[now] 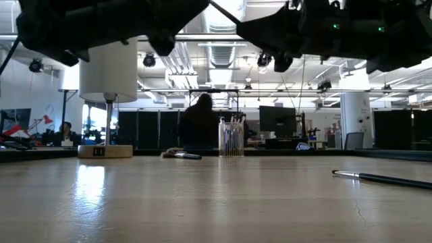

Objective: Put items in baskets/containers
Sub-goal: Put the powder brush into the gold container

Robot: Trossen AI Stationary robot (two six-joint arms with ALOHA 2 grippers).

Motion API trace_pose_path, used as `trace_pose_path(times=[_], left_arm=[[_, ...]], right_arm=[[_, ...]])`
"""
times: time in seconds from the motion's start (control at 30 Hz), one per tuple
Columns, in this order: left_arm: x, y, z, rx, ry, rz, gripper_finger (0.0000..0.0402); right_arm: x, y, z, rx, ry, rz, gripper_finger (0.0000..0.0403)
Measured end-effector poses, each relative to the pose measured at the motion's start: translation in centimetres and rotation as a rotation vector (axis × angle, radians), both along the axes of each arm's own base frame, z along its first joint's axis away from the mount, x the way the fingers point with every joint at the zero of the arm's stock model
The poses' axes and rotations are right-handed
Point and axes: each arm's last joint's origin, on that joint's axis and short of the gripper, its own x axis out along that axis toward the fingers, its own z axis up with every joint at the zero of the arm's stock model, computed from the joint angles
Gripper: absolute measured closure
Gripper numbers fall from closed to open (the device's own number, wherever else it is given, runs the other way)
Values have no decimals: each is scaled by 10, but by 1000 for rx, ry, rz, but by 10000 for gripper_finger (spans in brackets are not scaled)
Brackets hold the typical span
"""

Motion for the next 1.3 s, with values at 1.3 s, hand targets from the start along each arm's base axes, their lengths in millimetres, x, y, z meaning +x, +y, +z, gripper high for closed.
trace_pose_path(times=[1.3], left_arm=[[5,4,15,-9,-55,41,335]], right_arm=[[-1,8,3,-38,-35,20,384]])
